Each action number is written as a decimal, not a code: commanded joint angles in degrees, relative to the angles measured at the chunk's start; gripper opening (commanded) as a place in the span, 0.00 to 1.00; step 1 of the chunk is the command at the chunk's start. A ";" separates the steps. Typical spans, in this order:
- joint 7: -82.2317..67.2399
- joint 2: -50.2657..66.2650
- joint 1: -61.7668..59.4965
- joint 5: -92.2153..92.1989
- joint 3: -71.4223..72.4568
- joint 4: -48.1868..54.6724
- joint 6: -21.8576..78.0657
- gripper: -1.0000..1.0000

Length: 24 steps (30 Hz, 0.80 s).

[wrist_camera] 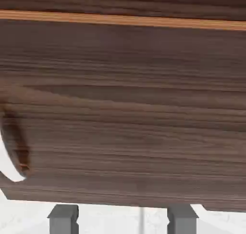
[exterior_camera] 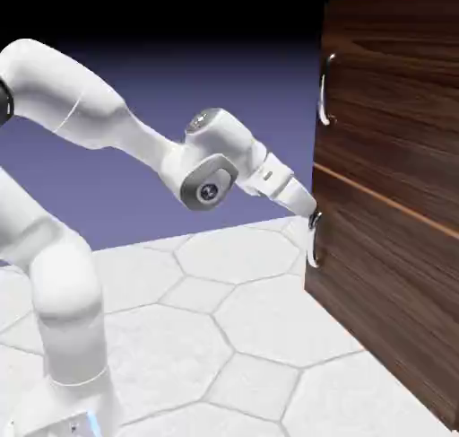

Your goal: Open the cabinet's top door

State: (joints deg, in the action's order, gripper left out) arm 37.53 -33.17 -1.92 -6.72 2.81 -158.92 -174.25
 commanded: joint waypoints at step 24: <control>-43.84 -4.57 -23.17 -59.82 24.97 18.51 -2.19 0.50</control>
State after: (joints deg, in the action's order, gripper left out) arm -6.30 -37.74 -25.08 -66.54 27.77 -140.42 -176.45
